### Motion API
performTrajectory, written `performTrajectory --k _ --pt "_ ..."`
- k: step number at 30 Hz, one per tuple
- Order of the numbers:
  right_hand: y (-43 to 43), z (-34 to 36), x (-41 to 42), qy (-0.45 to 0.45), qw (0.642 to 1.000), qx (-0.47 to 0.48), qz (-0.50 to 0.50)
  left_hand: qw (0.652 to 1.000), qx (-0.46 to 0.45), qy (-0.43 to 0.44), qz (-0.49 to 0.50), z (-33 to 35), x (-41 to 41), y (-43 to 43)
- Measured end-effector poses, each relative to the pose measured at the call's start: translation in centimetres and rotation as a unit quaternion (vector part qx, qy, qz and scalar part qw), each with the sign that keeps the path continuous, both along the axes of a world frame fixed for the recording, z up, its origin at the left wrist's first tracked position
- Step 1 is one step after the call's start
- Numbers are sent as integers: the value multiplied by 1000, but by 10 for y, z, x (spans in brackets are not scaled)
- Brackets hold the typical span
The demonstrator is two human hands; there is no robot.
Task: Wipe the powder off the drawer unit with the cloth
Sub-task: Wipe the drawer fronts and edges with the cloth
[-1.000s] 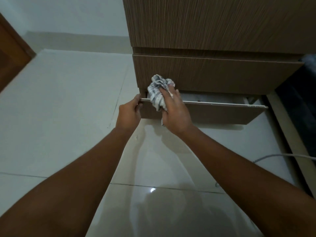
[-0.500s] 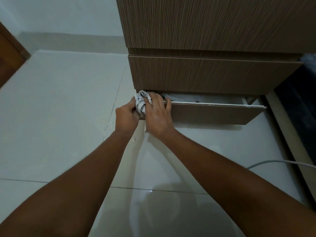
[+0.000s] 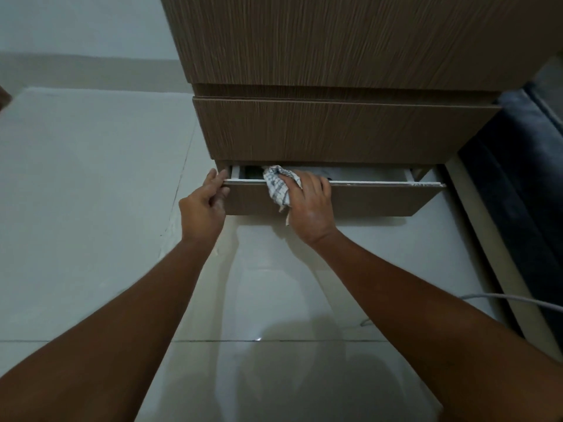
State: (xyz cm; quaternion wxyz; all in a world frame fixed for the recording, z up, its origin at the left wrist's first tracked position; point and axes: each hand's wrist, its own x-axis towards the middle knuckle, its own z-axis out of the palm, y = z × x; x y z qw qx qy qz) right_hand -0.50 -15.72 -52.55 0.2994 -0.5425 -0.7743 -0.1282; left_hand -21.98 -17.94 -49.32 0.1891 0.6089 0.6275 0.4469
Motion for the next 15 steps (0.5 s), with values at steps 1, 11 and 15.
performTrajectory --k 1,11,15 --pt "-1 0 10 -1 1000 -2 -5 1000 2 4 0 -1 -1 1" --pt "-16 5 114 -20 993 -36 -106 999 37 25 10 -14 3 5" --pt "-21 3 156 -12 990 1 -142 999 36 17 14 -18 6 4"
